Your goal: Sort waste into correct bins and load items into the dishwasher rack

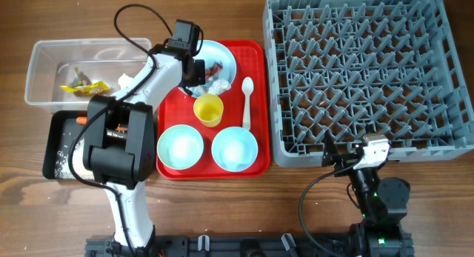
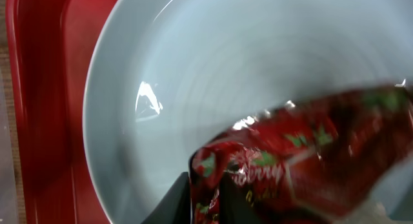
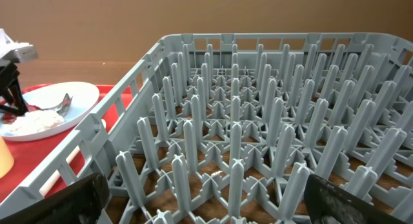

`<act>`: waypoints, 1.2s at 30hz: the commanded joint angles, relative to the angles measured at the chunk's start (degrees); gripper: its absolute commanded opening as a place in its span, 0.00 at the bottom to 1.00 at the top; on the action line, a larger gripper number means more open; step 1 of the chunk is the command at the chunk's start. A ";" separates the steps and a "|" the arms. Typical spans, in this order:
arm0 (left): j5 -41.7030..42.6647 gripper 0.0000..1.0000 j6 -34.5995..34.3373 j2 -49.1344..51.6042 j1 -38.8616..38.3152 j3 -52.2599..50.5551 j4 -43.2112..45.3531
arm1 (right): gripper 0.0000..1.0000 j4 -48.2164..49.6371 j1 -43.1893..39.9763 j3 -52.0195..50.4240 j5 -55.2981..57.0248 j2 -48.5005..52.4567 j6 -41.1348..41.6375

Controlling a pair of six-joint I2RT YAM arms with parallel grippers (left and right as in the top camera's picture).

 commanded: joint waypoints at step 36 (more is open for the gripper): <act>12.74 0.37 0.83 -6.32 6.69 0.57 -2.64 | 1.00 0.20 -0.20 -0.04 0.37 -0.15 -0.28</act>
